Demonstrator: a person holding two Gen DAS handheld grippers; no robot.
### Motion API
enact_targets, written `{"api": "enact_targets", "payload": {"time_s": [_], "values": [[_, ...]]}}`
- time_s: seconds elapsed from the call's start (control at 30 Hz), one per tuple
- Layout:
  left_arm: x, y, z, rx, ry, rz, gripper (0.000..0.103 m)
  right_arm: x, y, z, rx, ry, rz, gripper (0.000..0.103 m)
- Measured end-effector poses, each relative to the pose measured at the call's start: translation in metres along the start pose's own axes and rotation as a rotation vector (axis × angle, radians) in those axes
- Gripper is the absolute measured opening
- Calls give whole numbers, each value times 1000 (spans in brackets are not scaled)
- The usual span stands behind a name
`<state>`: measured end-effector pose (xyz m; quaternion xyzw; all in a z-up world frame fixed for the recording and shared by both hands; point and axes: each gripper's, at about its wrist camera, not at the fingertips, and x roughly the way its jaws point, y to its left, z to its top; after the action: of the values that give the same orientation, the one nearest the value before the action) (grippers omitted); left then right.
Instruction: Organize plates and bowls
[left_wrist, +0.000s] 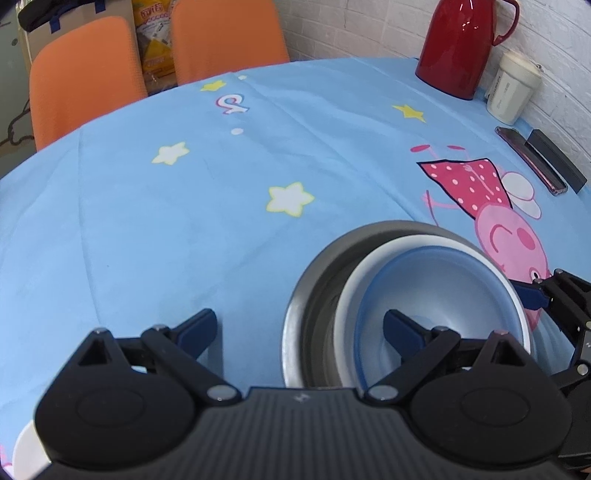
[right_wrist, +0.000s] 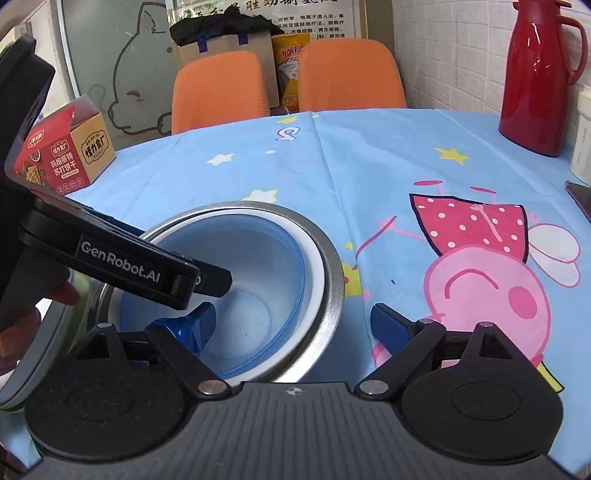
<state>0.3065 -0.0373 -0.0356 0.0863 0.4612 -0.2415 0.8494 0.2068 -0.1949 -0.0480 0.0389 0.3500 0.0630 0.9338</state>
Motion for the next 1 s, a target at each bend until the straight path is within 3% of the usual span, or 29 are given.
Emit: {"api": "enact_targets", "payload": {"time_s": [0.27, 0.43, 0.63, 0.73, 0.77, 0.8, 1.0], "values": [[3, -4, -1, 17, 40, 12, 96, -1, 3, 2, 28, 21, -26, 80], [4, -4, -1, 11, 43, 11, 97, -9, -4, -4, 80, -7, 31, 78], [3, -8, -2, 12, 43, -6, 96, -7, 3, -6, 28, -19, 68, 69], [-2, -16, -2, 42, 38, -26, 82, -6, 9, -4, 21, -10, 111, 61], [-4, -19, -1, 51, 42, -44, 68, -6, 11, -3, 24, -8, 106, 61], [-5, -22, 1, 48, 54, -48, 65, -6, 12, -3, 28, -5, 109, 61], [-15, -30, 11, 20, 19, -65, 65, -15, 14, 4, 53, -15, 70, 60]]}}
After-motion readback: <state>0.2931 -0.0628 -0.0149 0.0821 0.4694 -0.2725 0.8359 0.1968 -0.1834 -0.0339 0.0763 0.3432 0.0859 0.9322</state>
